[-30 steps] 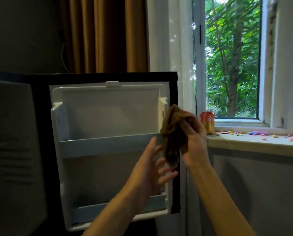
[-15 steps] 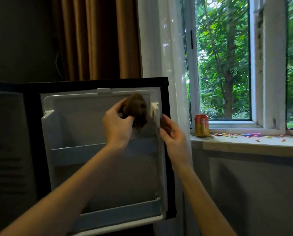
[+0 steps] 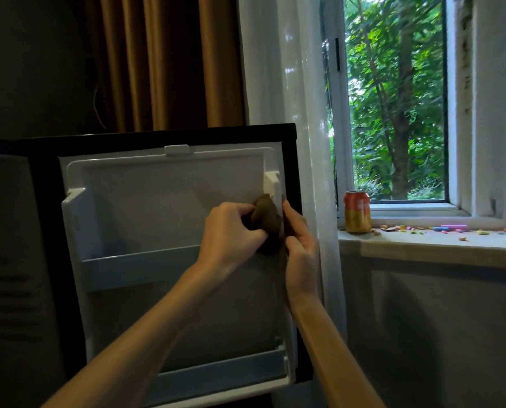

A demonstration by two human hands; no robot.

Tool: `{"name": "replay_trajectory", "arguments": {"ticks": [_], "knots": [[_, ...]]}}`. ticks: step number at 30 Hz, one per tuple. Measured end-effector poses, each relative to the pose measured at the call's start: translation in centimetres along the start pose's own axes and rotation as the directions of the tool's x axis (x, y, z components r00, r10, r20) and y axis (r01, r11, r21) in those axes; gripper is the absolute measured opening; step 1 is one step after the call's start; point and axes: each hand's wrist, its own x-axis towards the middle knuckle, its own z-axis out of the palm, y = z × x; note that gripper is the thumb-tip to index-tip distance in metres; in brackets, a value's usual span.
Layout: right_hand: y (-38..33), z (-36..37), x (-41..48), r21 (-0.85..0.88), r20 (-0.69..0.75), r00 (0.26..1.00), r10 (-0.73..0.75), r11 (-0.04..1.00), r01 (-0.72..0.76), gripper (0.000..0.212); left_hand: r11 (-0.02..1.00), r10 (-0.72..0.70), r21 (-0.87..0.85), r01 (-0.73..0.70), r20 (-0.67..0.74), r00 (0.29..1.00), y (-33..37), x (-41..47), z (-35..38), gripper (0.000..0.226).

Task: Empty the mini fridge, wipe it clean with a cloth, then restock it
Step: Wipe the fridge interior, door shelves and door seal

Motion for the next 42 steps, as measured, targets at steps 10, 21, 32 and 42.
{"name": "replay_trajectory", "arguments": {"ticks": [10,21,32,42], "knots": [[-0.3,-0.3,-0.3,0.127,-0.032,0.994,0.101,0.987,-0.097,0.047,0.938,0.344,0.06,-0.342,-0.298,0.891,1.0,-1.2,2.7,0.043],[1.7,0.4,-2.3,-0.245,-0.093,0.994,-0.063,0.969,0.038,0.039,0.893,0.195,0.378,-0.245,0.168,0.966,0.3,-1.1,-1.5,0.044],[3.6,14.2,-4.9,-0.654,0.345,0.821,-0.455,0.511,0.558,0.032,0.837,0.112,0.541,0.083,-0.317,0.942,-5.0,-9.4,-18.6,0.044],[7.0,21.3,-2.2,-0.82,0.325,0.773,-0.545,0.245,0.517,0.036,0.885,-0.054,0.381,0.267,-0.485,0.873,-10.3,-12.3,-22.8,0.026]]}}
